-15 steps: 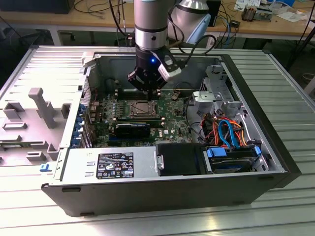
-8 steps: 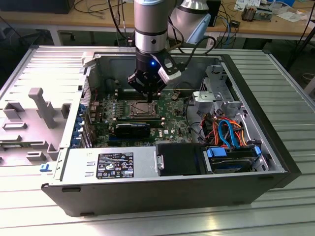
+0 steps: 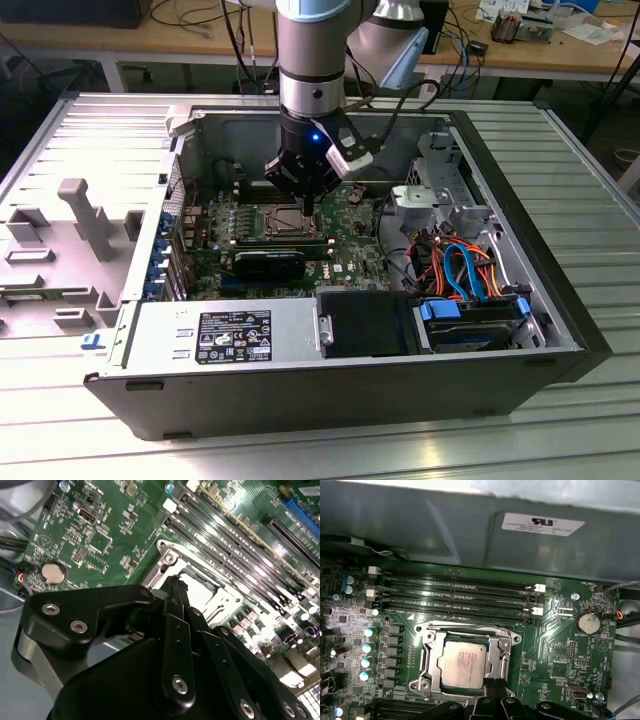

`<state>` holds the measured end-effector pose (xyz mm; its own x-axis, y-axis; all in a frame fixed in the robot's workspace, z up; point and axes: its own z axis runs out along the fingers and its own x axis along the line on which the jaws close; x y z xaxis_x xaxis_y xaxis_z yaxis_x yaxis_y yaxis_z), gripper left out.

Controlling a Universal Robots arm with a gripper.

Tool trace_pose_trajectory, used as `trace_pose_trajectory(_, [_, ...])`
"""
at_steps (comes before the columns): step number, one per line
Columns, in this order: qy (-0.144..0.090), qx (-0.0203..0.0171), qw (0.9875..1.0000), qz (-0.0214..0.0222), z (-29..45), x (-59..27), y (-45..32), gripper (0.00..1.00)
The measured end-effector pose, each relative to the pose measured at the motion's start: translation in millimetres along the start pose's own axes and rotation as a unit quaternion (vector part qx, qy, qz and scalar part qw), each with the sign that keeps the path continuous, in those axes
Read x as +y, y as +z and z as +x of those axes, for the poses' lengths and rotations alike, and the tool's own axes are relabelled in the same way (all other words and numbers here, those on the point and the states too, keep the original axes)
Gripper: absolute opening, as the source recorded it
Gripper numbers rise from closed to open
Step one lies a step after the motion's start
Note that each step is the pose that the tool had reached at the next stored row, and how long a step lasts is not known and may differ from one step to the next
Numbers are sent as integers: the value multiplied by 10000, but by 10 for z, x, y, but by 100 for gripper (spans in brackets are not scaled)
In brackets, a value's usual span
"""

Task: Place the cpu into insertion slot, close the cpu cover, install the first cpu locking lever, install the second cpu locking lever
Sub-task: 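Install the second cpu locking lever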

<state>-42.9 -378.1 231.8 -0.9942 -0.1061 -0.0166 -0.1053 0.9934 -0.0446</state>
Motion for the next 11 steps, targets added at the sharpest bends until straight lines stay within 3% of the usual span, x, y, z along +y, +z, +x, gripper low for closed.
trace_pose_trajectory(6, [0, 0, 10000, 0, 14, -144, 15, 11])
trace_pose_trajectory(11, [0, 0, 10000, 4, 12, -200, 39, 11])
